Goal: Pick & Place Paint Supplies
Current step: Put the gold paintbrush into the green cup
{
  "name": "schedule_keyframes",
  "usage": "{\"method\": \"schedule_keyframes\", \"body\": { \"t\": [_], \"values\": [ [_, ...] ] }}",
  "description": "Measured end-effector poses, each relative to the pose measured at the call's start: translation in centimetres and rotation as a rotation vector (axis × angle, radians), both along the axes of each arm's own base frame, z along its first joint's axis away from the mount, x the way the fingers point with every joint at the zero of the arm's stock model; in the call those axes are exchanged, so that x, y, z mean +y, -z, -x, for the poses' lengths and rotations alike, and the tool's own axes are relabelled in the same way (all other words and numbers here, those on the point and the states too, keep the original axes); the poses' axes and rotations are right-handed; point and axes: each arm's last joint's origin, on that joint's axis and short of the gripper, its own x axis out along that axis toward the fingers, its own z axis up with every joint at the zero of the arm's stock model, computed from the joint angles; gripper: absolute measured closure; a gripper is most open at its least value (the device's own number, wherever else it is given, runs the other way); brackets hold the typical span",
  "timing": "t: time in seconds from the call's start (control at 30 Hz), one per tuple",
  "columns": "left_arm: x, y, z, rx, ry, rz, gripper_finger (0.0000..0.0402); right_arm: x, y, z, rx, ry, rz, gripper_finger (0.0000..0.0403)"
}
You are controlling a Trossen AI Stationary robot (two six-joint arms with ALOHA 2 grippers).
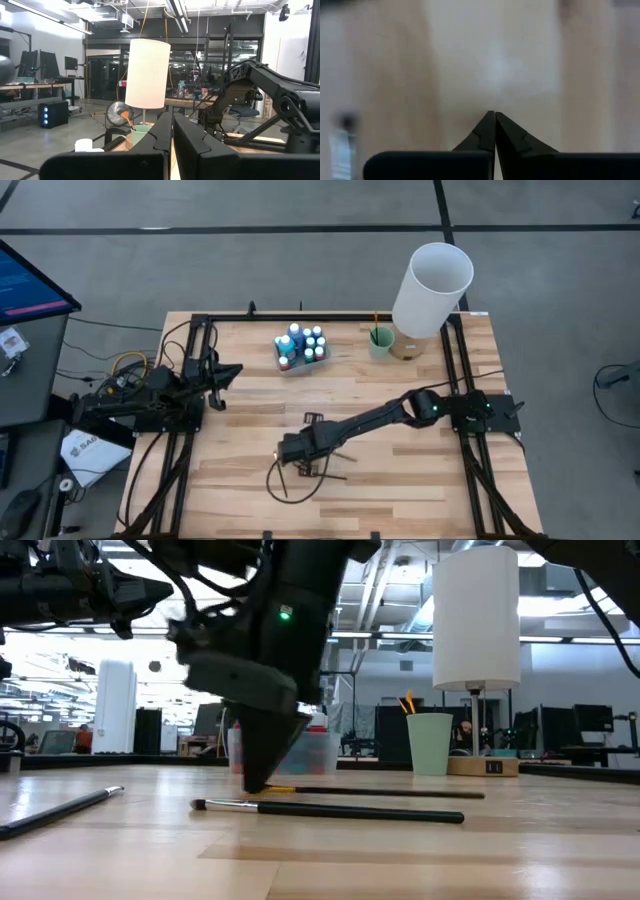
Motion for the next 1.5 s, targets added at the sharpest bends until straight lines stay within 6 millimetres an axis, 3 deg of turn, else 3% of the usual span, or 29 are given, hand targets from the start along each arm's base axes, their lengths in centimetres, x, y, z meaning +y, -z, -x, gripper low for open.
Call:
{"method": "schedule_keyframes", "body": {
  "t": [0.1,0.4,0.57,0.77,0.87,1.0,1.2,1.5],
  "values": [
    [0.0,0.0,0.0,-0.001,0.000,-0.001,0.0400,-0.4,-1.3,0.3,-0.017,0.006,0.068,0.0402],
    [0.0,-0.1,0.0,-0.009,0.000,-0.001,0.0400,-0.6,-10.0,2.6,-0.237,0.109,0.363,0.0403],
    [0.0,-0.1,0.0,-0.011,0.000,-0.002,0.0400,-0.9,-16.1,6.6,-0.372,0.256,0.660,0.0403],
    [0.0,-0.1,0.0,-0.015,0.000,-0.002,0.0400,-1.2,-19.5,11.6,-0.647,0.444,0.898,0.0403],
    [0.0,-0.1,0.0,-0.016,-0.001,-0.002,0.0400,-1.5,-18.9,13.1,-0.799,0.496,0.946,0.0403],
    [0.0,-0.2,0.1,-0.021,-0.001,-0.003,0.0400,-3.4,-17.1,14.1,-0.827,0.563,0.943,0.0403],
    [0.0,-0.2,0.1,-0.023,-0.001,-0.003,0.0400,-7.4,-14.1,14.8,-0.751,0.632,1.006,0.0403],
    [0.0,-0.3,0.1,-0.028,0.000,-0.004,0.0400,-13.6,-13.6,15.1,-0.594,0.737,1.115,0.0403]
  ]
}}
